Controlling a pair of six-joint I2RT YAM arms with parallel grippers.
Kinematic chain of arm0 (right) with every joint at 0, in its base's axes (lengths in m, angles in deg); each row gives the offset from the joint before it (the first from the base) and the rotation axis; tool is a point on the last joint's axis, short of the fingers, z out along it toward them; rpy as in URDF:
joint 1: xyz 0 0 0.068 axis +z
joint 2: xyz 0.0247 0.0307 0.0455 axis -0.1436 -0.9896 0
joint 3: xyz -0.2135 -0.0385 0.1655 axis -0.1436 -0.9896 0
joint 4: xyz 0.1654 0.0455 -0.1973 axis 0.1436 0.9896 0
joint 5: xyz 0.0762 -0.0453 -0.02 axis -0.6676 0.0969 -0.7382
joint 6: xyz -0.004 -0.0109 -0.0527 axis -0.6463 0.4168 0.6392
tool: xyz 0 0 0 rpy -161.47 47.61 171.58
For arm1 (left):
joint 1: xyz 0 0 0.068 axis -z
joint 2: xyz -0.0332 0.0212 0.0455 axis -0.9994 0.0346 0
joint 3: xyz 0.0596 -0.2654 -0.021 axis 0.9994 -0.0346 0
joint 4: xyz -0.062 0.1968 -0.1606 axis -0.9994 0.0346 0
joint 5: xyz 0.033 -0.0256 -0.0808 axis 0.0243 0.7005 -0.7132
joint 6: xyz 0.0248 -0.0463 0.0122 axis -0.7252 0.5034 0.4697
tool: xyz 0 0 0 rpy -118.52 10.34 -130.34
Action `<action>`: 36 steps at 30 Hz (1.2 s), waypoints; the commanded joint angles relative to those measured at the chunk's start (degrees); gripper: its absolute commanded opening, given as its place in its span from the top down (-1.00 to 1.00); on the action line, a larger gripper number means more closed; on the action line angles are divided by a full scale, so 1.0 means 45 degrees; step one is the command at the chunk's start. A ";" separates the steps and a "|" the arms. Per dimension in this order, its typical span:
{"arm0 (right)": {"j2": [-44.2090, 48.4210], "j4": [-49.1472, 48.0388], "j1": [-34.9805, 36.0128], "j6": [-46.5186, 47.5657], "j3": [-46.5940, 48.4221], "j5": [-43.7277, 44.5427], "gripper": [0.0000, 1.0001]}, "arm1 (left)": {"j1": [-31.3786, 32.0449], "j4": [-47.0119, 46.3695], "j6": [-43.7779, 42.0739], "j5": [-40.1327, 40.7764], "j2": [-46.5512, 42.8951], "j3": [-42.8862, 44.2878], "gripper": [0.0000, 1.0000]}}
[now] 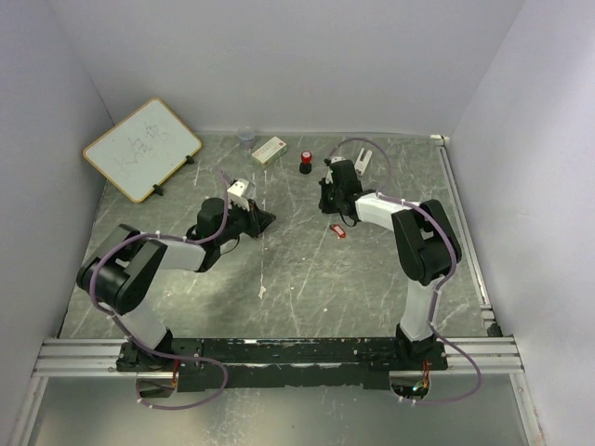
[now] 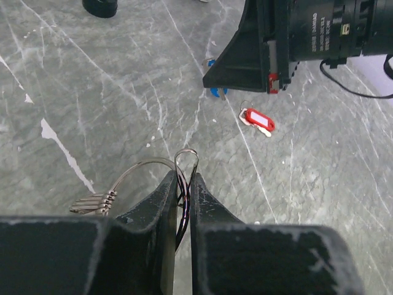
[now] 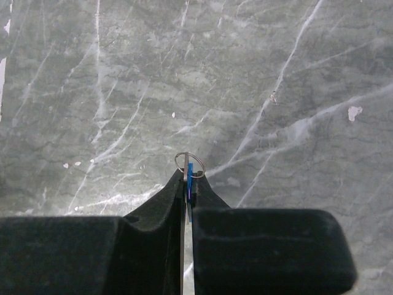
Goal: Remove the keys from the keyring
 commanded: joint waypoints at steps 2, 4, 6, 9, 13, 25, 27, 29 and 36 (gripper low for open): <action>-0.0472 -0.1203 -0.0025 -0.0164 -0.0080 0.0260 1.00 | -0.0383 -0.0296 0.0623 -0.0835 0.0980 0.0744 0.86; -0.0683 -0.1267 -0.0025 -0.0167 0.0063 0.0283 1.00 | -0.0501 -0.0392 0.0646 -0.0812 0.1253 0.0737 0.86; -0.0902 -0.1178 -0.0025 -0.0208 0.0296 0.0321 0.90 | -0.0600 -0.0347 0.0638 -0.0572 0.1408 0.0707 0.86; -0.1128 -0.1117 -0.0025 -0.0248 0.0522 0.0398 0.76 | -0.0674 0.0243 0.0374 -0.0143 0.1481 0.0804 0.82; -0.1191 -0.1082 -0.0025 -0.0328 0.0519 0.0555 0.54 | -0.0696 0.1008 -0.0014 0.0555 0.1407 0.0827 0.51; -0.0027 -0.0942 -0.0025 -0.0167 0.0369 0.1327 -0.38 | -0.0696 0.0052 -0.0036 0.0301 0.0576 0.0163 -0.07; 0.0468 -0.0947 -0.0030 -0.0104 0.0170 0.1549 -0.99 | -0.0696 0.0346 -0.0036 0.0382 0.0301 0.0215 -0.15; 0.1118 -0.0968 -0.0006 -0.0015 -0.0105 0.1754 -1.00 | -0.0696 0.0458 -0.0487 0.0620 -0.0156 0.0076 -0.33; 0.3556 -0.1022 0.0014 0.0111 -0.1321 0.2494 -1.00 | -0.0708 0.2191 -0.1357 0.2621 -0.2624 -0.0271 -0.99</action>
